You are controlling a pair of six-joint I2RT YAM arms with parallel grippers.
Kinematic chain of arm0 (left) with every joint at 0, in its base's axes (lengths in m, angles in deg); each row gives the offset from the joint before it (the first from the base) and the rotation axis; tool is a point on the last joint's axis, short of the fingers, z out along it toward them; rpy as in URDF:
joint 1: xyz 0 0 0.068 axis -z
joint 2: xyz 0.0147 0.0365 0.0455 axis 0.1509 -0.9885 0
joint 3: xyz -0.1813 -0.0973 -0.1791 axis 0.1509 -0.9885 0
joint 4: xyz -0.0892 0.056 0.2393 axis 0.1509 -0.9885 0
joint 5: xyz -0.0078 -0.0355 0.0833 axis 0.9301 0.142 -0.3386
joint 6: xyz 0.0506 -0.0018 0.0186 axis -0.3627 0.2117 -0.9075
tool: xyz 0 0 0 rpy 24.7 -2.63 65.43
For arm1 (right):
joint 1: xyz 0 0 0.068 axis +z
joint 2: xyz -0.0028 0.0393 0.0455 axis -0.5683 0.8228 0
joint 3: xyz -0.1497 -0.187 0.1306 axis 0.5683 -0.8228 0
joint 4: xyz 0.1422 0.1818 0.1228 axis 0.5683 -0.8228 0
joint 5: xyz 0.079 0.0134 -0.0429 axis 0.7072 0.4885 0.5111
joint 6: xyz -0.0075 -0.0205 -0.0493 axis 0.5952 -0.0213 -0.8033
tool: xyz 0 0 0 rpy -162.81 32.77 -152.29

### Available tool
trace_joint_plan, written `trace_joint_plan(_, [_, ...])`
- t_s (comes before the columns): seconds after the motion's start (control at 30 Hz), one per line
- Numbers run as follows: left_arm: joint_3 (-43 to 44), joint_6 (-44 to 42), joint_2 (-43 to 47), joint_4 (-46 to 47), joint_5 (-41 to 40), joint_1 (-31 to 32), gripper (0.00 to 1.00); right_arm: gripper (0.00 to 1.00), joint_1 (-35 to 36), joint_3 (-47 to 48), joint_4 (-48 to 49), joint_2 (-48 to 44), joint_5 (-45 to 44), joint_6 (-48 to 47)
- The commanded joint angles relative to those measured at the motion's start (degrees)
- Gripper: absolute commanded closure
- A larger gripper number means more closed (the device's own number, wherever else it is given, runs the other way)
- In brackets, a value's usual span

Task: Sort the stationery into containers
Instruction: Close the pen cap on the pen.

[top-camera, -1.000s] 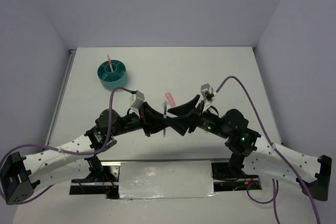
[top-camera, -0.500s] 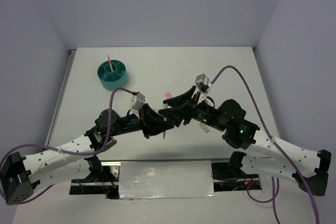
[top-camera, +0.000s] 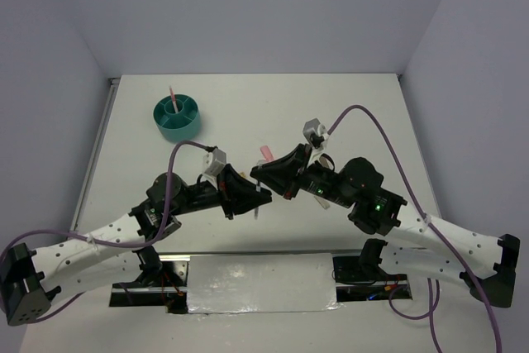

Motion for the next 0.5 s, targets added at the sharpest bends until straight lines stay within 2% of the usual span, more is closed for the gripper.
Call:
trace_joint_plan(0.0, [4.1, -3.5, 1.8, -0.7, -0.8, 0.2, 1.00, 1.00, 0.0, -1.6, 3.0, -0.3, 1.0, 0.7])
trace_joint_plan(0.3, [14.1, -10.9, 2.4, -10.4, -1.8, 0.1, 1.00, 1.00, 0.3, -10.8, 6.6, 0.9, 3.5, 3.4])
trace_joint_plan(0.47, [17.3, -13.0, 2.6, -10.7, -1.5, 0.0, 1.00, 1.00, 2.3, -14.9, 8.5, 4.3, 4.2, 3.2])
